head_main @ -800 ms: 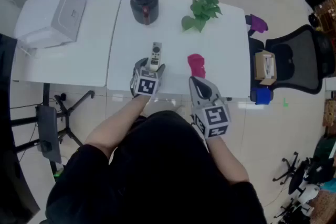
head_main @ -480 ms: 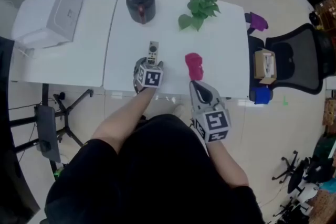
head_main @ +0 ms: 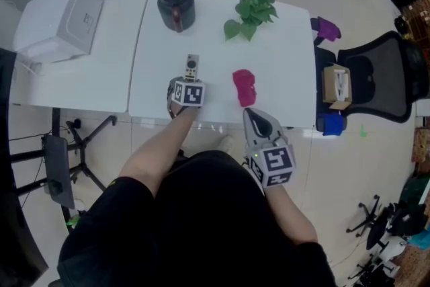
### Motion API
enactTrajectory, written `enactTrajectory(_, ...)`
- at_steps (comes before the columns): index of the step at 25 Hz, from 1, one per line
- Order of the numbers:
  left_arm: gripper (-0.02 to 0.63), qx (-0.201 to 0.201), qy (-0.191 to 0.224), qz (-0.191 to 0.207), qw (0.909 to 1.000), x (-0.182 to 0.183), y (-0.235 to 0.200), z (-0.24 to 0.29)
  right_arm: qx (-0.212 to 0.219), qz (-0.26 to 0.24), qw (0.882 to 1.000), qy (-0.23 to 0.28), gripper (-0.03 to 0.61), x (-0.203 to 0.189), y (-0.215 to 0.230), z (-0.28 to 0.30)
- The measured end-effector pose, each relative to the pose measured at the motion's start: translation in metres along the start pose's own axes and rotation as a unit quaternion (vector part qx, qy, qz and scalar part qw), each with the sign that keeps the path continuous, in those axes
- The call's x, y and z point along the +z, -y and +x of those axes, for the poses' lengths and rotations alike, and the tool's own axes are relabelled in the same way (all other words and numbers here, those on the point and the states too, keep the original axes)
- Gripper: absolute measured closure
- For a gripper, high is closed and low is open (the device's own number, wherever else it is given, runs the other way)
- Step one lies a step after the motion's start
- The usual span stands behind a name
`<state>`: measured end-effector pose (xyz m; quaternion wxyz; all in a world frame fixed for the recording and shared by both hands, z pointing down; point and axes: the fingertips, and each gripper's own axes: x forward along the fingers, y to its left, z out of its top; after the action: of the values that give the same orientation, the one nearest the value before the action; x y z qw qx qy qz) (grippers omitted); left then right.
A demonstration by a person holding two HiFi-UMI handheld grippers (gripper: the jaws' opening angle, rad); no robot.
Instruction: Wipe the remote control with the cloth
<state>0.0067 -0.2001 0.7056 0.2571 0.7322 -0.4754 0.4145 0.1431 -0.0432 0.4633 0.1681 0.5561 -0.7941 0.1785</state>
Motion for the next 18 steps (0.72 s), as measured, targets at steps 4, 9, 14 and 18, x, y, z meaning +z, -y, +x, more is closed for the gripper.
enactTrajectory(4,0.388,-0.019,-0.003,0.027,0.9995,0.002,0.007,0.0,0.002,-0.001,1.0,0.0,0.569,0.0,-0.002,-0.001)
enactTrajectory(9,0.396,-0.043,-0.001,0.06,0.9973,0.003,0.006,-0.007,0.004,-0.001,1.0,0.006,0.569,-0.001,-0.001,0.003)
enactTrajectory(14,0.4,-0.064,0.059,0.136,0.9868,0.019,0.009,-0.038,-0.004,0.001,1.0,-0.002,0.569,-0.006,0.007,0.011)
enactTrajectory(18,0.402,-0.073,0.122,0.197,0.97,0.032,0.013,-0.073,-0.024,0.001,1.0,-0.015,0.569,-0.017,0.023,0.026)
